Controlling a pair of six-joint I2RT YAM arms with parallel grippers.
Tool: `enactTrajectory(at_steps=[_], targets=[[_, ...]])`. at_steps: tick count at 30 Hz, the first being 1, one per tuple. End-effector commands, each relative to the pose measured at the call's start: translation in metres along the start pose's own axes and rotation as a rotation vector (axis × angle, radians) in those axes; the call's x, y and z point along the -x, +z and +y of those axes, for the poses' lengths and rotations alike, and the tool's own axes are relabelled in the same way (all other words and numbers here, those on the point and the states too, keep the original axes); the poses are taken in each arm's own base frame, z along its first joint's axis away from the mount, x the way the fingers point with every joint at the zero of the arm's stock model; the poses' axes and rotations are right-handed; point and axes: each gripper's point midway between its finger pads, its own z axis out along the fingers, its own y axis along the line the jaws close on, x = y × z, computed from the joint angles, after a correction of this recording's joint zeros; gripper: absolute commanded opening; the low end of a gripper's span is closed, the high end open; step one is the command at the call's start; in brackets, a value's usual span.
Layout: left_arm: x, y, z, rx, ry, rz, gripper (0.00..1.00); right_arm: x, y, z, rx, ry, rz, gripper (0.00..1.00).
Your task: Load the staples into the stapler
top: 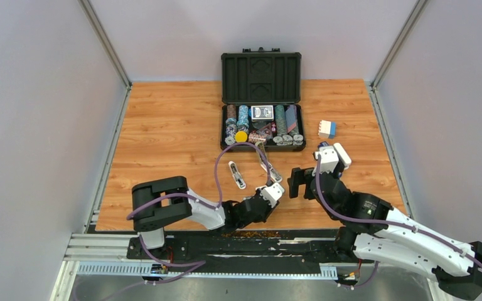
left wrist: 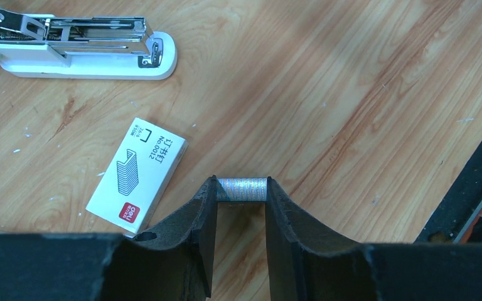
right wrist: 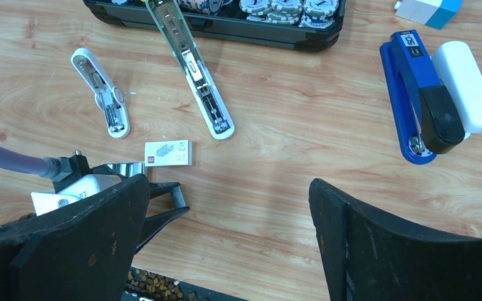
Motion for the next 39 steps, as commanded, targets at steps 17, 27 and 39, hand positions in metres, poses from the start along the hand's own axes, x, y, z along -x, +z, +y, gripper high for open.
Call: enactTrajectory(at_steps=[17, 27, 39], targets=[[-0.001, -0.005, -0.009, -0.006, 0.0, -0.04, 0.53, 0.021, -0.008, 0.008, 0.031, -0.002, -0.002, 1.0], [0.056, -0.029, -0.014, -0.022, -0.078, -0.094, 0.75, 0.028, -0.014, 0.011, 0.039, -0.016, 0.041, 1.0], [0.076, -0.073, 0.038, 0.156, -0.264, -0.044, 0.99, 0.023, -0.006, 0.009, 0.021, -0.017, 0.166, 1.0]])
